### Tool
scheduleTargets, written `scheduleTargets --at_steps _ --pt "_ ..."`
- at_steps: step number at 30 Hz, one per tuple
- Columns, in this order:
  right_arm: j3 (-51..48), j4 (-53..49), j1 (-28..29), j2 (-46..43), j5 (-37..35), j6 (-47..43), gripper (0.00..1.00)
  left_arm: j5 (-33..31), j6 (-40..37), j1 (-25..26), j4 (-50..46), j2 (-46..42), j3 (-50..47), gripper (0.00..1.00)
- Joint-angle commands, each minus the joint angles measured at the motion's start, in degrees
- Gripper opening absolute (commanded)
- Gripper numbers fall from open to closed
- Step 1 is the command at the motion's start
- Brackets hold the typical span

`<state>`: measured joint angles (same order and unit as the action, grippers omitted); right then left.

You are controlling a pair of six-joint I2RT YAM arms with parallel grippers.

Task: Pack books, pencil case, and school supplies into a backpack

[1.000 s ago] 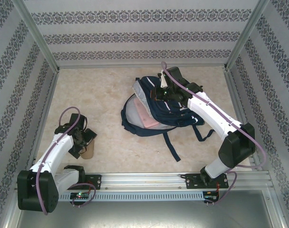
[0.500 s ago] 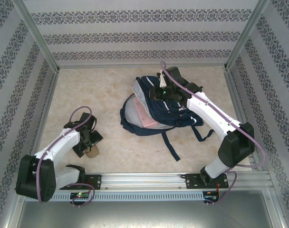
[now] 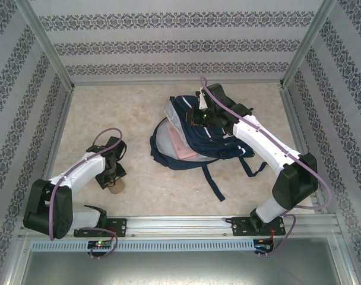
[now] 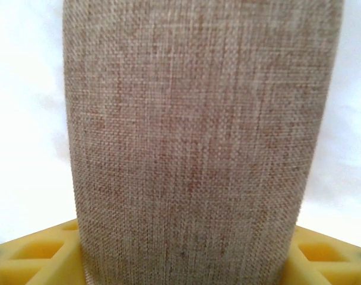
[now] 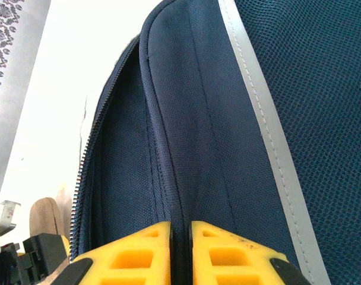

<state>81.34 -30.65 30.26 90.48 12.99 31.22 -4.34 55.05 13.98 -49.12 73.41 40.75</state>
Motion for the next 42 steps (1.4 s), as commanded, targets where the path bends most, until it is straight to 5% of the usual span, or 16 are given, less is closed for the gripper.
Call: scheduleTargets --at_steps 1,17,25,37,42 --pt "0.3 5.0 1.0 -2.0 2.4 0.9 0.13 0.1 0.5 3.0 -2.0 -2.0 5.3 0.55" --pt "-0.8 4.5 0.6 -3.3 1.9 1.2 0.13 4.9 1.1 19.2 7.9 18.1 34.6 0.50" --pt "-1.3 4.1 0.6 -3.7 1.8 1.1 0.13 9.7 2.8 20.5 13.6 28.8 41.3 0.48" --pt "-1.7 3.9 0.1 -4.1 1.7 0.8 0.14 0.1 8.1 20.4 1.7 32.1 41.0 0.46" --pt "-1.5 4.3 0.0 -3.6 2.4 1.0 0.14 1.2 7.0 20.2 1.1 35.4 41.2 0.46"
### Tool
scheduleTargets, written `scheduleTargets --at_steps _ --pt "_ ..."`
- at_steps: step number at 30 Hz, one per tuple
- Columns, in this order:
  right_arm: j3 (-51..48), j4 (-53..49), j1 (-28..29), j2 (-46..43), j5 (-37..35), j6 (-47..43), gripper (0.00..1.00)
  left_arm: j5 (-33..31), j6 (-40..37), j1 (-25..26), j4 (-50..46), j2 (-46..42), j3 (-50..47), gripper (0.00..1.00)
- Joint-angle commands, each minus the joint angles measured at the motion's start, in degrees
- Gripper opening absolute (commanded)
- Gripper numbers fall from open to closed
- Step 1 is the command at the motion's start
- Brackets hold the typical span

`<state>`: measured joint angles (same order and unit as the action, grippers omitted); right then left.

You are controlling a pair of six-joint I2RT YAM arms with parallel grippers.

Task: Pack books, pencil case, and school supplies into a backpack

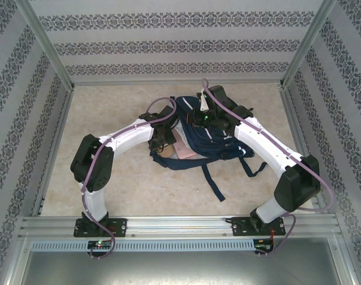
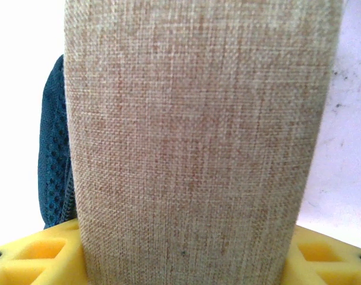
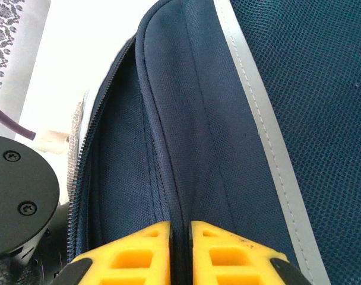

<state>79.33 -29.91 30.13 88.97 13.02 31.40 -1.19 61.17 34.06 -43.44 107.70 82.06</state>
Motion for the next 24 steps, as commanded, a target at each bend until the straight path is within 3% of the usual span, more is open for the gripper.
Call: scheduleTargets --at_steps 1,9,15,20,24 --pt "0.7 3.6 0.1 -2.0 2.5 0.7 0.14 -2.0 0.8 0.1 -5.5 2.4 0.7 0.46" --pt "0.7 3.3 0.3 -2.1 2.8 0.5 0.14 2.4 -1.2 0.7 -2.2 7.9 4.6 0.47" --pt "0.7 3.5 0.4 -1.7 3.0 0.6 0.14 5.0 -3.6 2.2 -0.4 10.2 9.2 0.56" --pt "0.4 3.4 0.5 -1.7 2.4 0.6 0.14 3.0 -3.6 2.2 -2.9 8.6 8.5 0.78" --pt "-0.2 3.4 0.4 -1.8 2.1 0.7 0.15 1.3 -4.0 2.0 -4.8 3.9 7.5 0.90"
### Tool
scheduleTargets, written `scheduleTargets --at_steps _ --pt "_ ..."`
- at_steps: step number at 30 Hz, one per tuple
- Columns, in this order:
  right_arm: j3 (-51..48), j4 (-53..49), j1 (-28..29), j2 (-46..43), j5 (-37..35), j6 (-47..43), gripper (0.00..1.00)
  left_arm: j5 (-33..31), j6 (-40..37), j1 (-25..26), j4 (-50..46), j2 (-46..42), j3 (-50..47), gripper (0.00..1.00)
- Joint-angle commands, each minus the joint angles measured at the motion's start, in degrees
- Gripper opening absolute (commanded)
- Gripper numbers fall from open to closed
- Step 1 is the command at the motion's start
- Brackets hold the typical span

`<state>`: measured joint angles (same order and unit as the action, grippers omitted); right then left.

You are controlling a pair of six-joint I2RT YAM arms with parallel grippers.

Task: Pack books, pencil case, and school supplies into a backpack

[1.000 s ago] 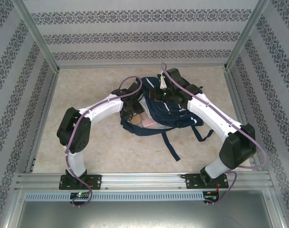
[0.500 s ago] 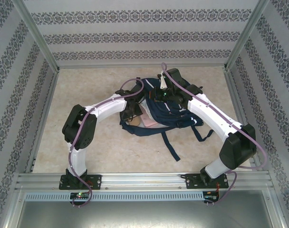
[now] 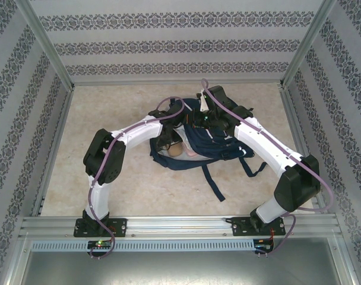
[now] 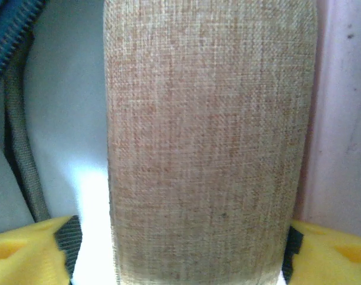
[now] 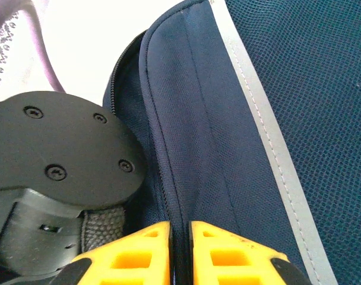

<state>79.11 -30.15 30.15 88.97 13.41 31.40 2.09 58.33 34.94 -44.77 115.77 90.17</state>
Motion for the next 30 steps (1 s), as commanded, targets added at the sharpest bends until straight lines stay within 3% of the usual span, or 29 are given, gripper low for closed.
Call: scheduleTargets --at_steps 1,8,10,14,19,23,30 --pt "-0.1 3.7 0.3 -1.7 1.6 0.6 0.16 -2.4 -1.3 1.0 -4.0 -5.2 -0.8 0.92" --pt "0.0 3.6 0.4 -1.1 1.4 0.6 0.18 -4.4 -2.2 -1.3 -8.2 -15.3 -7.2 0.96" --pt "-0.1 3.6 0.4 -1.0 1.4 0.6 0.23 -5.2 -1.9 -2.2 -9.8 -18.6 -10.3 0.96" --pt "-0.1 3.2 0.9 -1.0 1.1 0.5 0.45 -6.3 -1.7 -6.2 -10.7 -26.1 -17.0 0.96" --pt "-1.0 2.4 1.0 -1.6 -0.2 0.8 0.52 -2.4 -6.3 -11.9 -3.9 -31.1 -20.6 0.95" --pt "-4.1 1.9 0.9 -3.1 -1.8 2.0 0.50 2.3 -12.8 -13.5 1.6 -25.0 -15.2 0.95" --pt "-14.4 1.0 0.9 -8.8 -4.6 4.9 0.48 10.1 -25.4 -13.5 3.0 -4.2 6.3 0.91"
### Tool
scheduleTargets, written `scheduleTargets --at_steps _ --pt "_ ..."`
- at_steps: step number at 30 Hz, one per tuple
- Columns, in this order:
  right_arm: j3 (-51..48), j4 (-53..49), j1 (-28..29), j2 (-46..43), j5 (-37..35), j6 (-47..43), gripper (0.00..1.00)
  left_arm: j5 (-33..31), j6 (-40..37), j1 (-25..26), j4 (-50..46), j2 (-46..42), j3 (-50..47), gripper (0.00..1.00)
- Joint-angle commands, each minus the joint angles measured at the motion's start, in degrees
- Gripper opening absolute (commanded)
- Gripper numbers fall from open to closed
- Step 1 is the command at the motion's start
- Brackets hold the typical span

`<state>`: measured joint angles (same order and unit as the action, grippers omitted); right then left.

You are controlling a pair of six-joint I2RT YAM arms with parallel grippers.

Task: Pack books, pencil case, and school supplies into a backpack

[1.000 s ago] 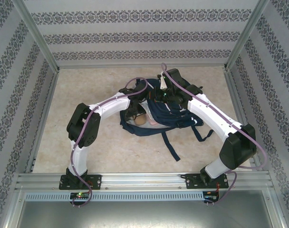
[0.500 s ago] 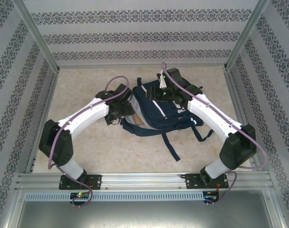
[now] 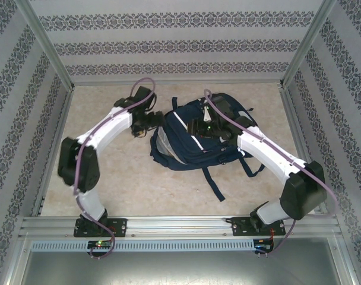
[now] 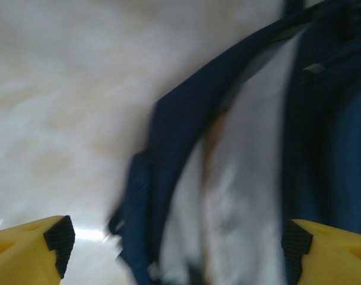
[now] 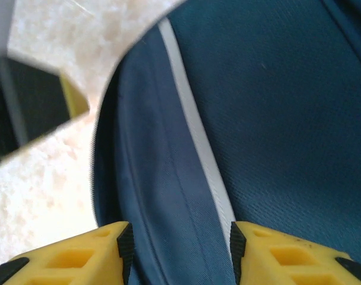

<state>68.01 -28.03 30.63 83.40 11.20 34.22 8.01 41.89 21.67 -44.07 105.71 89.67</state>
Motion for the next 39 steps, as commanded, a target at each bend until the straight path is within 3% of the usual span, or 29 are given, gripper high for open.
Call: scheduleTargets --at_steps 1,6,11,12,15,17,21,29,33,39 --pt "-4.8 -1.4 0.4 -4.1 -2.7 2.6 0.48 4.2 -10.4 -0.2 1.5 8.7 10.3 0.91" --pt "-12.4 -3.3 0.7 -9.3 -6.3 5.2 0.49 9.8 -15.5 -0.1 -4.0 23.8 28.5 0.89" --pt "-17.7 -4.8 0.2 -13.3 -9.0 7.0 0.51 16.5 -15.1 -0.1 -3.3 30.6 34.6 0.88" --pt "-18.5 -4.9 0.2 -13.6 -9.1 7.4 0.52 17.5 -14.9 -0.1 -2.8 31.2 34.6 0.84" --pt "-20.2 -4.8 0.0 -13.4 -9.8 7.5 0.54 19.2 -14.0 -0.1 -1.6 31.4 33.3 0.64" --pt "-21.1 -3.9 -0.6 -12.6 -9.8 7.2 0.56 19.5 -13.7 -0.1 -0.6 30.4 31.0 0.39" --pt "-21.2 -1.5 -2.2 -8.9 -9.0 5.1 0.57 16.5 -13.4 -0.2 1.6 26.1 23.2 0.02" --pt "-13.7 0.7 -4.7 1.9 -9.9 -1.6 0.58 8.8 -10.3 -0.7 8.6 10.0 -0.1 0.00" --pt "-7.6 0.7 -6.2 7.6 -10.7 -4.6 0.58 9.1 -6.2 -0.6 13.6 0.4 -13.5 0.00" --pt "2.0 0.3 -8.9 15.5 -9.9 -8.3 0.58 9.9 3.5 5.7 21.4 -8.3 -27.3 0.00"
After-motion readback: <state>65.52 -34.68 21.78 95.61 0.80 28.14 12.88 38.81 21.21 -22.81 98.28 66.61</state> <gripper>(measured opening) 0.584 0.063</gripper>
